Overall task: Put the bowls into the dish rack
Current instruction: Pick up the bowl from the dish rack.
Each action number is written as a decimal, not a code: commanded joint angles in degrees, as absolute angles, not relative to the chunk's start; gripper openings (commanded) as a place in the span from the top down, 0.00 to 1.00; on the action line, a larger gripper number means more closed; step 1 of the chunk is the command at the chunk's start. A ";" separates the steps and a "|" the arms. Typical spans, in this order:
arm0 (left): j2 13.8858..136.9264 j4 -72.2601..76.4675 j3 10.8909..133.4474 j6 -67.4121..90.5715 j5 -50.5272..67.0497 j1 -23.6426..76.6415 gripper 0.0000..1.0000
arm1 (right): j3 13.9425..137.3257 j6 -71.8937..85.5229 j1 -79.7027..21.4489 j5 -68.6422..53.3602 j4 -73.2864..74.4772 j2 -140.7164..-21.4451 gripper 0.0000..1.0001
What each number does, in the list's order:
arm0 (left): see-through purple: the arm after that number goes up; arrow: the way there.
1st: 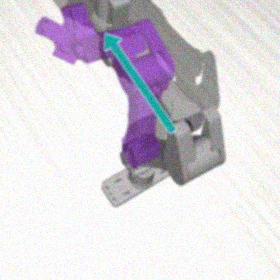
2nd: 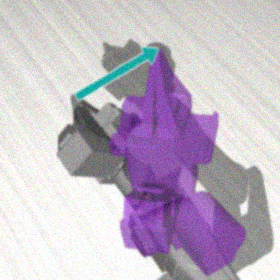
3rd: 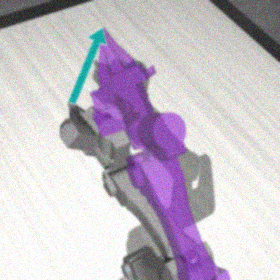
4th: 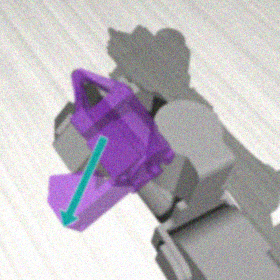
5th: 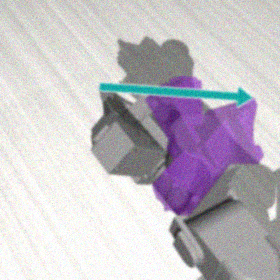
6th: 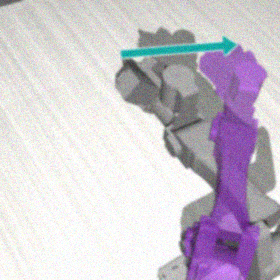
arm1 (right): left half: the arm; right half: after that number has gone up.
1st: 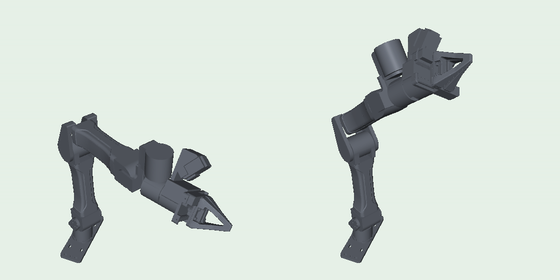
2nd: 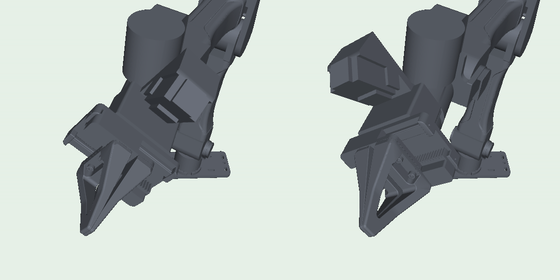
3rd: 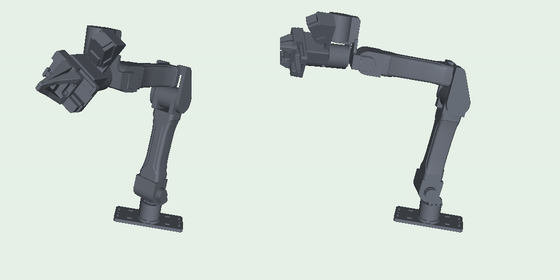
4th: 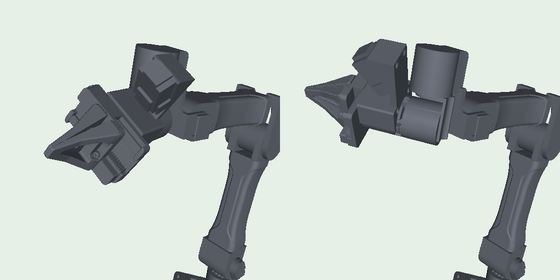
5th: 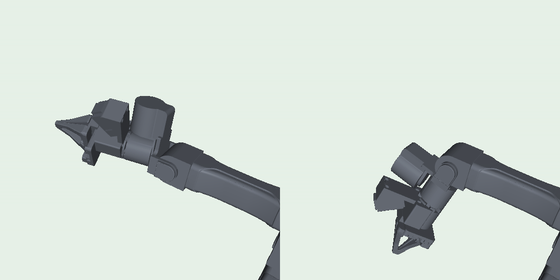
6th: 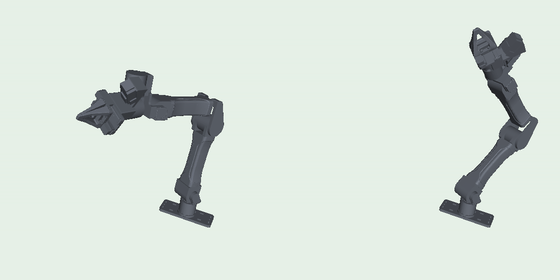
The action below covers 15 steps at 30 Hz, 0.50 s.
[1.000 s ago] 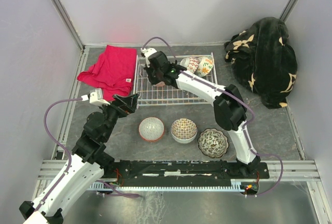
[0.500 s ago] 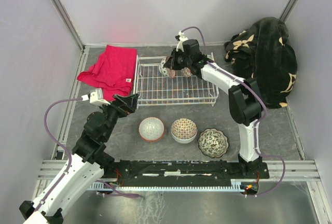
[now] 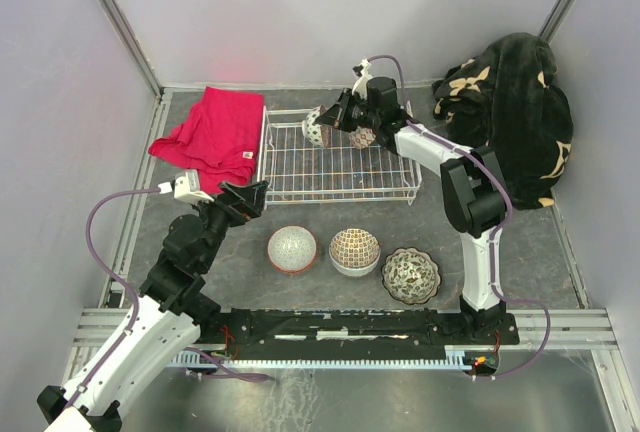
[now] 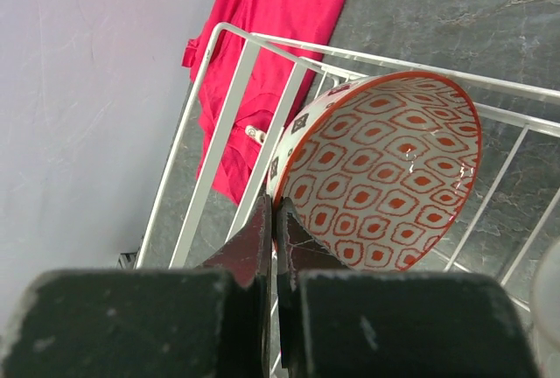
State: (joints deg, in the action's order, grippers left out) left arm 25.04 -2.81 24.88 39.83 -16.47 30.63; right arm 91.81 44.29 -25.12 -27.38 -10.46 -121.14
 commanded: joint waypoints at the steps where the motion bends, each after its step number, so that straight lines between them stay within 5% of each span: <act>1: 25.06 0.09 24.71 38.76 -17.39 30.78 0.01 | 91.28 46.03 -25.30 -29.53 -18.81 -120.77 0.98; 15: 25.39 0.18 24.73 38.76 -17.35 30.76 0.01 | 85.42 47.11 -23.10 -29.18 -23.07 -120.69 0.98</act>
